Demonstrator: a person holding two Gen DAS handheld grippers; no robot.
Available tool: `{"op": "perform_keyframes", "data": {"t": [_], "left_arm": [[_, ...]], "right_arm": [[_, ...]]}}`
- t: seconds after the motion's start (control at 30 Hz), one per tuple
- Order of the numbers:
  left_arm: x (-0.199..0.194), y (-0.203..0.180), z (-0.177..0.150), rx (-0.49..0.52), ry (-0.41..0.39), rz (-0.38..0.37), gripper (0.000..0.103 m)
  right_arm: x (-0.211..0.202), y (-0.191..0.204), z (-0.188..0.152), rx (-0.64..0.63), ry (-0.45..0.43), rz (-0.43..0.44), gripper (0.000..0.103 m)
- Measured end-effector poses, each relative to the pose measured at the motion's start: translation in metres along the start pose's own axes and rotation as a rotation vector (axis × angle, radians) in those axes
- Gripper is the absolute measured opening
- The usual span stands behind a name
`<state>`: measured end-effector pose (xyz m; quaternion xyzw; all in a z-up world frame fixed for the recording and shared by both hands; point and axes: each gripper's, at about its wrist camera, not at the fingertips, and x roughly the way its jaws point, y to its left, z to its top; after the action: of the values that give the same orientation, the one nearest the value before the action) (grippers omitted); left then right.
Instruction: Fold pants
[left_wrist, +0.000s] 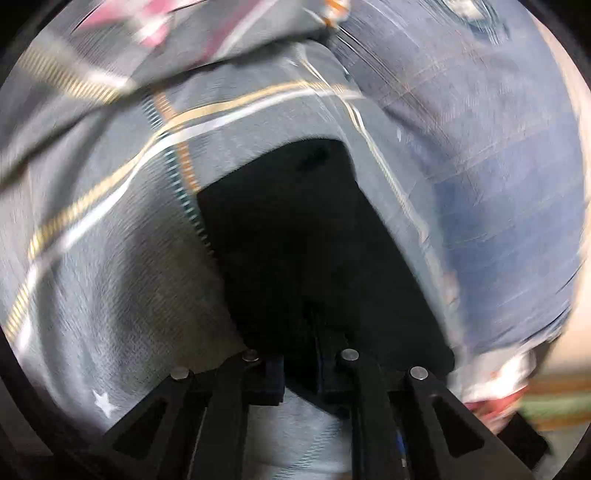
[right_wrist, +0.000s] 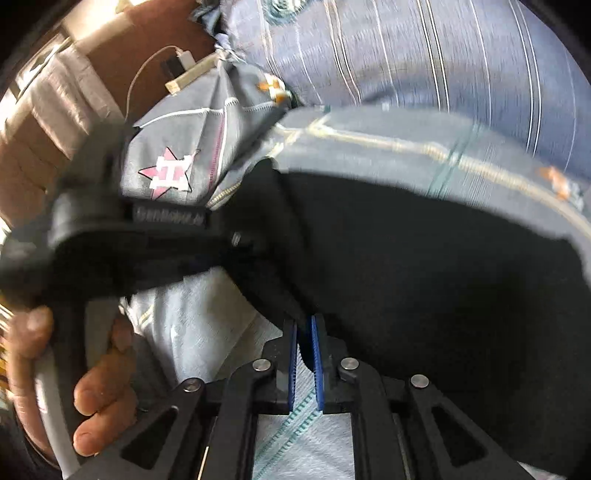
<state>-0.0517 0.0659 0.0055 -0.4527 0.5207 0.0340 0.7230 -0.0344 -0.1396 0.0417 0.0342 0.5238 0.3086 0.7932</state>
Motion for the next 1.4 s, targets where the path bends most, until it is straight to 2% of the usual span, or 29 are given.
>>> {"op": "perform_keyframes", "data": {"t": [0.13, 0.23, 0.27, 0.3, 0.37, 0.43, 0.5, 0.57, 0.63, 0.77, 0.83, 0.87, 0.9, 0.97, 1.07, 1.13, 1.2, 1.23, 1.3, 1.4], "left_arm": [[-0.003, -0.022, -0.004, 0.117, -0.042, 0.084, 0.014], [-0.015, -0.031, -0.010, 0.173, -0.112, 0.122, 0.014], [-0.019, -0.029, -0.011, 0.176, -0.133, 0.121, 0.014], [-0.020, -0.027, -0.014, 0.183, -0.150, 0.130, 0.014], [-0.012, -0.024, -0.012, 0.187, -0.126, 0.166, 0.014], [-0.011, -0.014, -0.010, 0.154, -0.105, 0.158, 0.016], [-0.018, -0.011, -0.007, 0.138, -0.131, 0.145, 0.020], [-0.031, -0.009, -0.009, 0.136, -0.189, 0.135, 0.026], [-0.043, -0.011, -0.016, 0.157, -0.252, 0.164, 0.033], [-0.061, -0.024, -0.028, 0.224, -0.373, 0.187, 0.034], [-0.069, -0.037, -0.034, 0.283, -0.444, 0.199, 0.043], [-0.071, -0.043, -0.036, 0.308, -0.466, 0.201, 0.054], [-0.071, -0.049, -0.040, 0.344, -0.480, 0.195, 0.060], [-0.065, -0.065, -0.049, 0.441, -0.462, 0.170, 0.062], [-0.046, -0.082, -0.063, 0.571, -0.372, 0.138, 0.070], [-0.032, -0.091, -0.075, 0.640, -0.305, 0.121, 0.070], [-0.024, -0.099, -0.089, 0.697, -0.276, 0.104, 0.070], [-0.021, -0.106, -0.097, 0.729, -0.257, 0.097, 0.070], [-0.016, -0.122, -0.116, 0.806, -0.206, 0.064, 0.070], [-0.007, -0.149, -0.150, 0.934, -0.152, 0.039, 0.070]], "right_arm": [[0.001, -0.029, 0.003, 0.167, 0.004, 0.140, 0.015], [-0.003, -0.042, -0.003, 0.262, 0.010, 0.228, 0.018], [-0.008, -0.044, -0.006, 0.278, -0.005, 0.245, 0.025], [-0.010, -0.044, -0.009, 0.290, -0.011, 0.240, 0.039], [-0.009, -0.044, -0.014, 0.301, -0.011, 0.228, 0.058], [-0.005, -0.042, -0.015, 0.290, 0.004, 0.197, 0.058], [-0.011, -0.041, -0.015, 0.287, -0.013, 0.184, 0.058], [-0.034, -0.039, -0.014, 0.266, -0.089, 0.151, 0.058], [-0.052, -0.039, -0.014, 0.257, -0.151, 0.126, 0.058], [-0.098, -0.056, -0.022, 0.302, -0.273, 0.074, 0.064], [-0.112, -0.069, -0.028, 0.341, -0.300, 0.042, 0.064], [-0.116, -0.076, -0.031, 0.362, -0.306, 0.033, 0.064], [-0.121, -0.084, -0.035, 0.394, -0.308, 0.027, 0.064], [-0.128, -0.094, -0.043, 0.439, -0.310, 0.032, 0.064], [-0.145, -0.104, -0.061, 0.488, -0.303, 0.011, 0.064], [-0.155, -0.110, -0.070, 0.491, -0.314, -0.011, 0.064], [-0.165, -0.121, -0.079, 0.504, -0.339, -0.034, 0.072], [-0.171, -0.129, -0.084, 0.531, -0.344, -0.049, 0.072], [-0.187, -0.144, -0.096, 0.557, -0.371, -0.027, 0.072], [-0.217, -0.166, -0.113, 0.631, -0.399, -0.063, 0.072]]}}
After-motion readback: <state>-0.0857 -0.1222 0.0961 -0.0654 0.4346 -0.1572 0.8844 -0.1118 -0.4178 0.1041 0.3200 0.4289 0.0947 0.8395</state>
